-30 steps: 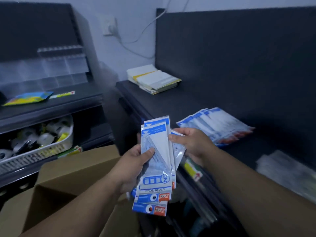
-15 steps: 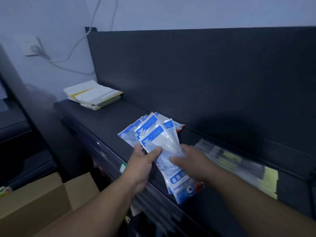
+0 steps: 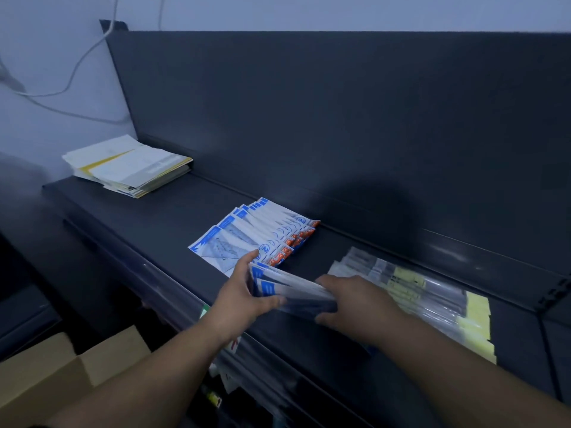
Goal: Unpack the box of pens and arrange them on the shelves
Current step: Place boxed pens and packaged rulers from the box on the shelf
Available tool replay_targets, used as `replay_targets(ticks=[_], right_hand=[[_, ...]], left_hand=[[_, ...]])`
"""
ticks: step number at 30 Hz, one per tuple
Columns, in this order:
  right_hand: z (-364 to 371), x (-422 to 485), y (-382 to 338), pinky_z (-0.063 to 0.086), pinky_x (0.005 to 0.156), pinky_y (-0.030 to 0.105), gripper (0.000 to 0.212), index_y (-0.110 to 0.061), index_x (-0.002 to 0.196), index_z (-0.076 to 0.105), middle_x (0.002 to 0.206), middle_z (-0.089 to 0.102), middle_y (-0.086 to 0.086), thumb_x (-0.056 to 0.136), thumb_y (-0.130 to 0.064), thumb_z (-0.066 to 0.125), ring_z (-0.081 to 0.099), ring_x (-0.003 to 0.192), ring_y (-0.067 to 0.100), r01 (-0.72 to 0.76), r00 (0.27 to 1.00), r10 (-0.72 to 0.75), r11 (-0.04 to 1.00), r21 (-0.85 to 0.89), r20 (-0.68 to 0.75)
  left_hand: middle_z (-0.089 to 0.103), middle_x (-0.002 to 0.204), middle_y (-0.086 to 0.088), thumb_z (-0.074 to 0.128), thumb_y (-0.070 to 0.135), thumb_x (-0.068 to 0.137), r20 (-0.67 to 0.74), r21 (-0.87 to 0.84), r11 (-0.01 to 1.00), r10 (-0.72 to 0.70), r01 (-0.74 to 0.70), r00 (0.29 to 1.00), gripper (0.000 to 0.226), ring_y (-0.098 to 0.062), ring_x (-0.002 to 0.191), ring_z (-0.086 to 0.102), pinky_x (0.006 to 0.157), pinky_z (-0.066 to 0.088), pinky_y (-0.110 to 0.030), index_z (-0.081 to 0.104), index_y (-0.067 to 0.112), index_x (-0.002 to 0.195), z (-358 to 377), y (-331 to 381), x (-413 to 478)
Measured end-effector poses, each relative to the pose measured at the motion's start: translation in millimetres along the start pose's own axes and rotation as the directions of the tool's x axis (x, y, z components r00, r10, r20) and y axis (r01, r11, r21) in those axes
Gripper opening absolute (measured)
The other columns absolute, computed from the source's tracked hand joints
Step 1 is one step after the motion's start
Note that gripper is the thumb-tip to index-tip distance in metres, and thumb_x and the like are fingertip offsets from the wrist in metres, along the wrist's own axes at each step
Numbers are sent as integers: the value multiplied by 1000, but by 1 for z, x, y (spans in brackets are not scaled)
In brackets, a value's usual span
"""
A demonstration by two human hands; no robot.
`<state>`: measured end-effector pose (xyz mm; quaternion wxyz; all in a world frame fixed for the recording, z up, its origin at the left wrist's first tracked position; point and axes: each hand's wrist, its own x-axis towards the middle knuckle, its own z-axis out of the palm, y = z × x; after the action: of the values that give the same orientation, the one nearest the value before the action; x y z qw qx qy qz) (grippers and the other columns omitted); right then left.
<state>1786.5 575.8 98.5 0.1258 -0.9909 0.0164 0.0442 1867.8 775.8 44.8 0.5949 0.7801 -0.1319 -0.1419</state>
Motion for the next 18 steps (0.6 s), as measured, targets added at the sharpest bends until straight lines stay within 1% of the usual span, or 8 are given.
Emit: replay_targets(ticks=[2, 6, 9, 11, 12, 14, 16, 18], right_hand=[[3, 2, 3, 50, 82, 33, 34, -29, 110, 53, 108, 63, -2, 80, -41, 65, 59, 105, 21, -2, 1000, 2, 1000, 15, -8], [-2, 7, 5, 50, 82, 32, 34, -29, 107, 60, 102, 66, -7, 75, -36, 69, 59, 99, 14, -13, 1000, 16, 990, 139, -23], [-2, 5, 9, 49, 80, 28, 31, -31, 105, 64, 99, 66, -10, 75, -36, 73, 59, 94, 9, -55, 997, 67, 971, 233, -43], [2, 6, 8, 48, 79, 26, 20, -31, 99, 65, 97, 66, -9, 80, -36, 71, 59, 91, 8, -65, 996, 79, 963, 260, -45], [4, 9, 5, 47, 77, 26, 15, -32, 95, 64, 96, 66, -8, 82, -36, 69, 59, 89, 8, -62, 996, 77, 962, 267, -45], [5, 16, -5, 45, 73, 24, 12, -32, 92, 62, 92, 65, -9, 83, -36, 69, 58, 84, 6, -57, 996, 76, 955, 290, -56], [1, 25, -17, 45, 66, 22, 14, -29, 94, 66, 82, 64, -9, 83, -37, 70, 58, 69, -3, -48, 996, 72, 937, 347, -56], [-4, 35, -29, 42, 53, 15, 10, -28, 89, 67, 68, 62, -10, 83, -34, 72, 55, 51, -7, -48, 997, 66, 904, 425, -28]], left_hand=[[65, 114, 9, 86, 19, 66, 39, 77, 997, 12, -15, 999, 82, -8, 106, 63, 96, 50, -29, 35, 41, 126, 1, 2, 3], [72, 96, 1, 79, 11, 75, -50, 85, 995, 57, -52, 997, 40, -19, 92, 68, 84, 56, -34, 56, 26, 104, -5, 7, 14], [71, 90, 1, 77, 11, 78, -66, 71, 996, 50, -45, 997, 34, -14, 76, 66, 69, 54, -28, 55, 25, 100, -15, 3, 16], [70, 86, 0, 74, 9, 80, -54, 52, 998, 44, -41, 998, 33, -9, 64, 60, 59, 48, -22, 54, 26, 100, -21, 1, 15], [71, 88, 0, 73, 7, 81, -46, 29, 999, 39, -38, 998, 33, -10, 65, 62, 60, 49, -23, 55, 25, 102, -26, 0, 16], [73, 97, -1, 71, 3, 82, -45, -32, 999, 27, -29, 999, 38, -17, 83, 69, 75, 56, -31, 54, 23, 110, -37, 4, 18], [71, 107, -2, 69, 2, 84, -41, -133, 991, 17, -22, 999, 43, -19, 94, 70, 86, 55, -35, 52, 21, 118, -52, 12, 23], [71, 108, -4, 66, 0, 85, -41, -235, 972, 7, -17, 999, 42, -18, 93, 70, 83, 56, -32, 52, 22, 119, -68, 18, 30]])
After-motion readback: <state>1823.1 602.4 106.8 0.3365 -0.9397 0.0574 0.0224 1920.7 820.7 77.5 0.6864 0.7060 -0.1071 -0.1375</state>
